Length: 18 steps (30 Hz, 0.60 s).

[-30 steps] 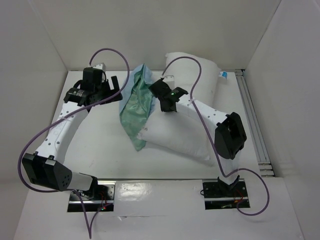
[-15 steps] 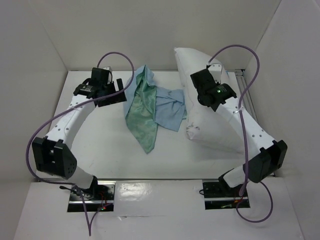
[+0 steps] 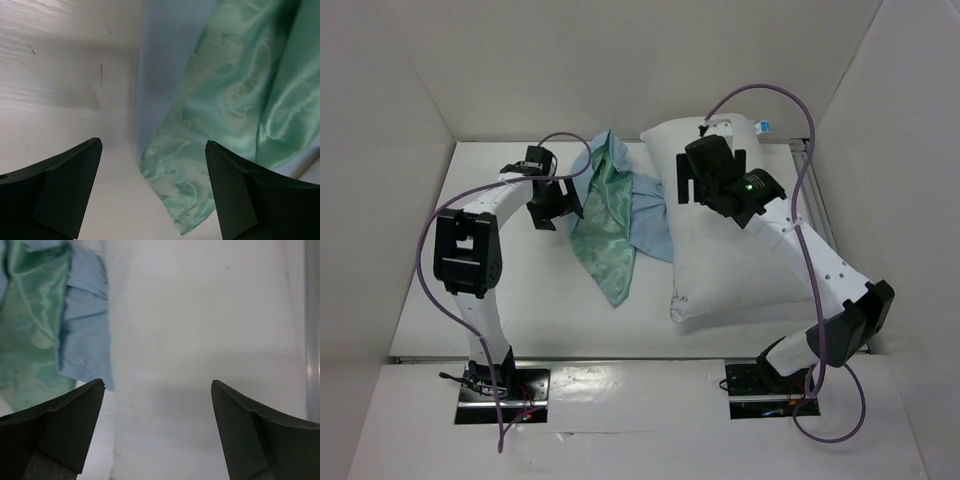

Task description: Put the pillow into the pillowcase

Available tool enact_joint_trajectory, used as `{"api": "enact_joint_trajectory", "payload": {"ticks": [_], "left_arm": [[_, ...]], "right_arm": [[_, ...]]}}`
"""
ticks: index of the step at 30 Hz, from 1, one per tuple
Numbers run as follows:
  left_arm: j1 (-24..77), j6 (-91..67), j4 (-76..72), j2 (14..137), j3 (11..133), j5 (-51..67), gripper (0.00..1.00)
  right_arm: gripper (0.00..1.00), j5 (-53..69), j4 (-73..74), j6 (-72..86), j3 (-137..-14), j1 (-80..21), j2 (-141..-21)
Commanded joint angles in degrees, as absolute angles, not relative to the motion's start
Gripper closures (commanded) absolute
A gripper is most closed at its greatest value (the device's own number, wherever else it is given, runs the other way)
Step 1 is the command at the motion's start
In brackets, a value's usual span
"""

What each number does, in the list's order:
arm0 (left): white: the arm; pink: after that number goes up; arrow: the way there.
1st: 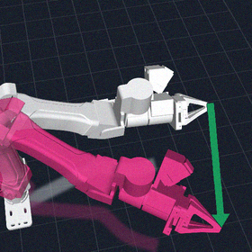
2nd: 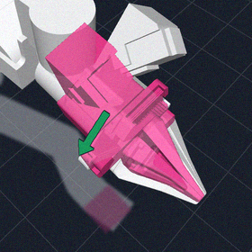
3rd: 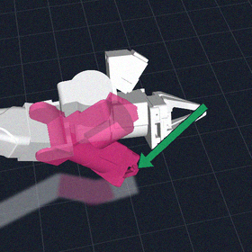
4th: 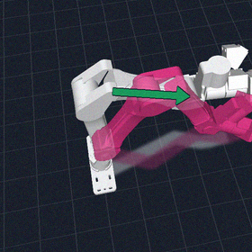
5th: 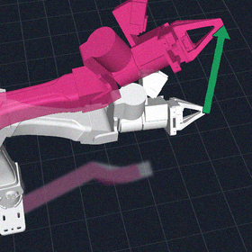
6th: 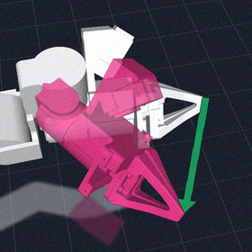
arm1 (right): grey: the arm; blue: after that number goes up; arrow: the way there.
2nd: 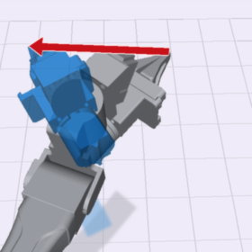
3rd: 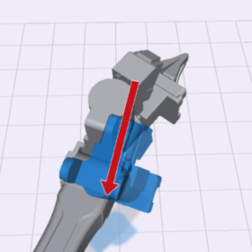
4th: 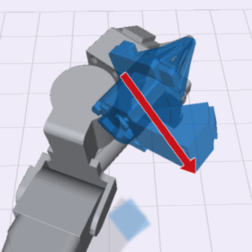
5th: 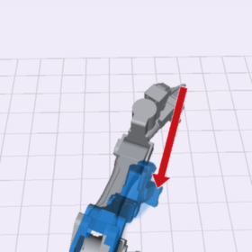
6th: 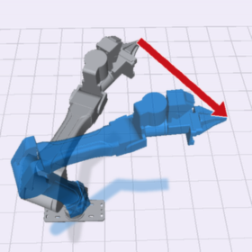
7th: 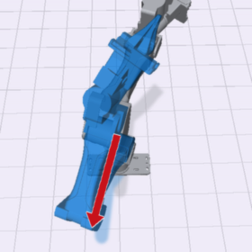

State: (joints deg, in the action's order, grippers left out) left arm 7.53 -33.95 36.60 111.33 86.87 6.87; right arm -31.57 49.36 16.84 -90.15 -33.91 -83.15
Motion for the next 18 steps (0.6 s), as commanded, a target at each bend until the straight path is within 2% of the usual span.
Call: {"api": "enact_joint_trajectory", "payload": {"ticks": [1,3,7,9,11,12,13,18], "left_arm": [[6.9,-36.6,33.7,115.1,87.6,11.1,0.02],[6.9,-36.6,34.2,116.8,88.9,9.6,0.02],[6.3,-36.6,34.8,120.8,90.5,11.2,0.14],[6.3,-35.9,34.8,123.2,92.1,12.7,0.31],[6.3,-35.9,36.1,124.4,93.4,12.7,0.56],[5.7,-35.4,36.9,125.0,95.4,12.7,0.92],[4.8,-35.4,37.8,125.0,96.6,12.7,1.0],[0.6,-33.4,42.3,119.6,105.3,12.1,1.0]], "right_arm": [[0.05,-25.7,42.2,16.5,-94.1,-36.5,-87.4],[0.05,-22.5,41.6,17.1,-95.4,-37.1,-89.5],[0.04,-17.4,38.3,17.8,-96.0,-37.1,-92.5],[0.04,-15.8,37.0,18.3,-98.0,-37.1,-95.1],[0.04,-14.2,36.5,18.3,-99.2,-37.1,-97.0],[0.04,-13.6,36.0,18.3,-100.9,-37.1,-99.1],[0.04,-13.1,35.9,18.3,-101.8,-37.1,-100.2],[0.04,-10.5,35.3,18.3,-108.3,-36.6,-107.1]]}}
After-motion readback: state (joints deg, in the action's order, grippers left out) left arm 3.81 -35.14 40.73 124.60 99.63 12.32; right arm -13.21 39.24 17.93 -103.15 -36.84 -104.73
